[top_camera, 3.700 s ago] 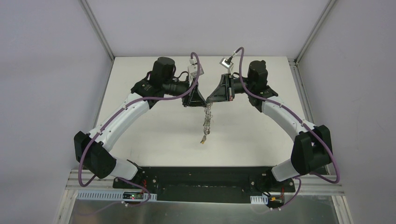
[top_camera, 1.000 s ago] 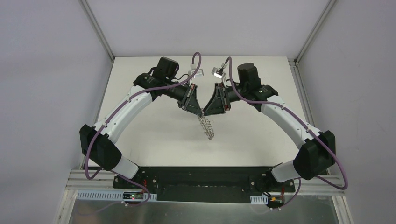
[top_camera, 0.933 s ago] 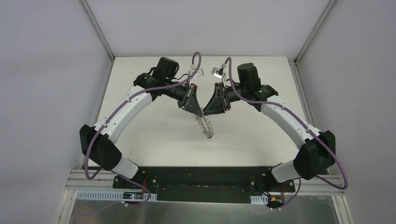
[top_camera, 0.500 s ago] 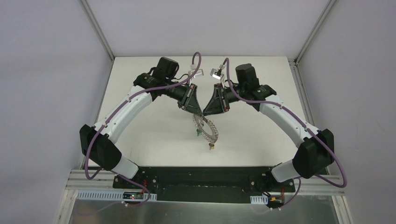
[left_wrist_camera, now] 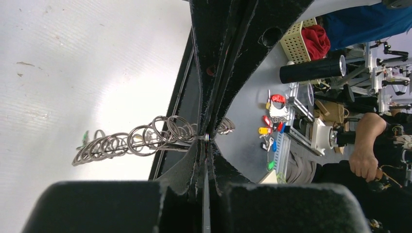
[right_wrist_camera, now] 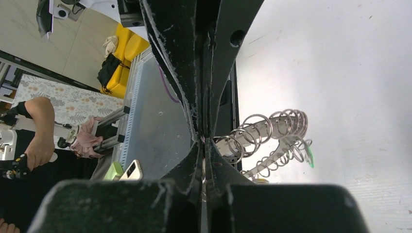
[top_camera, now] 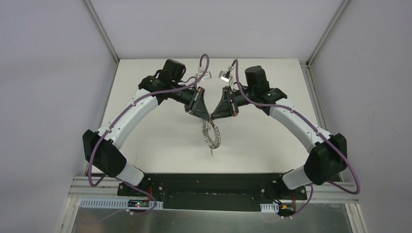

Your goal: Put the keys on the keyring

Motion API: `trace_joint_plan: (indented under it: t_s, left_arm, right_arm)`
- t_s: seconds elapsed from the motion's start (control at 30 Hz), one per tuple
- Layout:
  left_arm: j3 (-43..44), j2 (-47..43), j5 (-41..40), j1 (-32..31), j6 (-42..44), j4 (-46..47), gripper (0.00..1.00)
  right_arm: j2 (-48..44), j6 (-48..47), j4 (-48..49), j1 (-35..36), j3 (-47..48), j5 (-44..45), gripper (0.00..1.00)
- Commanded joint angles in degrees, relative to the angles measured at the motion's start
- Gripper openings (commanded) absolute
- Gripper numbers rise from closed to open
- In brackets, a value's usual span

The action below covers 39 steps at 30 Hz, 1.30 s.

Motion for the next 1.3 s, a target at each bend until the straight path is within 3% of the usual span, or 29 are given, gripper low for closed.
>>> trace_joint_plan:
  t_s: [0.0, 0.17, 0.33, 0.8, 1.03, 1.27]
  left_arm:
    - [2.78, -1.7, 0.63, -0.42, 2.93, -0.71, 0.05]
    - [1.61, -4.95, -2.35, -0.43, 6.23, 1.47, 0.24]
    - [0.43, -7.56, -5.68, -0.41, 10.19, 2.96, 0.31]
    - [-3.74, -10.38, -10.38, -0.41, 14.23, 8.82, 0.3]
    - [-4.25, -11.11, -15.45, -0.41, 16.84, 11.23, 0.32]
    - [-4.1, -10.57, -14.56, -0.81, 18.26, 11.49, 0.33]
  right_arm:
    - [0.16, 4.37, 7.31, -0.35, 1.81, -1.59, 0.0]
    - [0.09, 10.69, 12.58, -1.45, 1.23, -1.72, 0.0]
    - [0.2, 14.77, 16.8, -2.46, -0.18, -1.66, 0.0]
    - [0.24, 24.41, 27.06, -4.43, -2.89, -3.14, 0.0]
    - [0.33, 25.38, 27.98, -4.55, -3.38, -3.57, 0.0]
    - [0.74, 26.62, 28.99, -4.69, -3.46, -3.65, 0.0]
